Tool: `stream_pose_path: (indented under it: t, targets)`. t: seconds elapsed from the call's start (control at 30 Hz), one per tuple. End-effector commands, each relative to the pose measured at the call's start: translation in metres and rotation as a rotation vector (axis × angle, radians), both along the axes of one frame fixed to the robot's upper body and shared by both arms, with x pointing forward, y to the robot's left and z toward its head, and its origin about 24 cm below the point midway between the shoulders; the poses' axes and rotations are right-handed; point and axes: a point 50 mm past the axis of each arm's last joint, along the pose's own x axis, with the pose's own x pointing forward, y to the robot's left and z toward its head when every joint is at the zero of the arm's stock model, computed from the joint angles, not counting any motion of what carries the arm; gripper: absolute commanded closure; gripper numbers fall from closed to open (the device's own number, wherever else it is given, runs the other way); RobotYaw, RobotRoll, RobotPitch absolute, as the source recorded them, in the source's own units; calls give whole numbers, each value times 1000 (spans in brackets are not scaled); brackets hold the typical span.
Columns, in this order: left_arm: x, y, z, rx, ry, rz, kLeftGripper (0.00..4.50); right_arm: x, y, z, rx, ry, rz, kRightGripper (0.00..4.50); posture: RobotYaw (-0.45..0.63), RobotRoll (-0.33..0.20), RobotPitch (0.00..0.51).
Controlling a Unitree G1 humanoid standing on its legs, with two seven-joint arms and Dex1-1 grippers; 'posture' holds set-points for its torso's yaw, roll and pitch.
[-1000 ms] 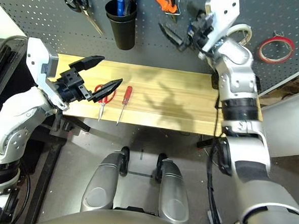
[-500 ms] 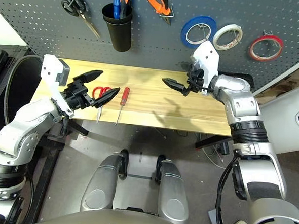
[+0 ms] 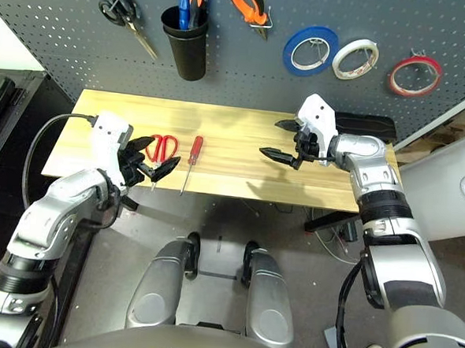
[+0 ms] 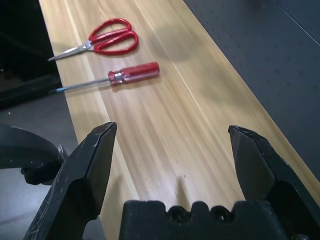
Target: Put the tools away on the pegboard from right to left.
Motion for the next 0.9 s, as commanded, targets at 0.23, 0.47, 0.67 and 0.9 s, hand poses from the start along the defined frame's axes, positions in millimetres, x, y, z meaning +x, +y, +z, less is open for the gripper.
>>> stream_pose_path:
  t: [0.23, 0.47, 0.67, 0.9]
  targets:
    - [8, -10, -25, 2, 131, 80, 0, -2, 13, 3, -2, 23, 122, 19, 130, 0, 301]
    - [28, -26, -49, 10, 220, 120, 0, -15, -1, 4, -62, 80, 195, 19, 95, 0, 343]
    - [44, -38, -57, 10, 267, 157, 0, -29, -19, -11, -117, 146, 184, 19, 71, 0, 372]
    - [60, -45, -63, 44, 261, 202, 0, -42, -24, -17, -129, 169, 186, 19, 42, 0, 386]
